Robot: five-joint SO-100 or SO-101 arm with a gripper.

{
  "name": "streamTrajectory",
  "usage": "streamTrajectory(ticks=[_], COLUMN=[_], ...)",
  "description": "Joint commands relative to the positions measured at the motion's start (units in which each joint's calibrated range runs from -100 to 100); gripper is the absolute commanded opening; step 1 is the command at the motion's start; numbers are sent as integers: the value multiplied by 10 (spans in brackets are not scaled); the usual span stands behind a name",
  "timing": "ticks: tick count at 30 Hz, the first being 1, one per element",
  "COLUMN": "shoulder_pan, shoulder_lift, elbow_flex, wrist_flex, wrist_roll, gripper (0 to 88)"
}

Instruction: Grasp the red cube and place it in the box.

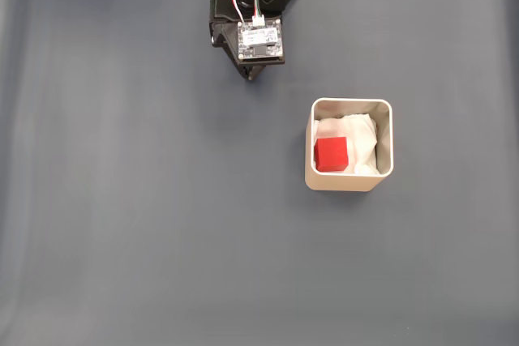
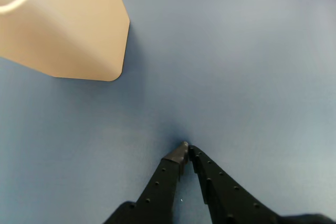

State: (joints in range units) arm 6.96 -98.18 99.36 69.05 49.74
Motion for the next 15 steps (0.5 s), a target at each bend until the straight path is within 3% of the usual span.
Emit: streamTrajectory(ticks=[1, 15], shoulder_pan=[-6, -27], shoulder_lift=[-17, -17], elbow_flex=[6, 6], wrist_flex=[20, 70], wrist_roll=[0, -1], gripper=[3, 8])
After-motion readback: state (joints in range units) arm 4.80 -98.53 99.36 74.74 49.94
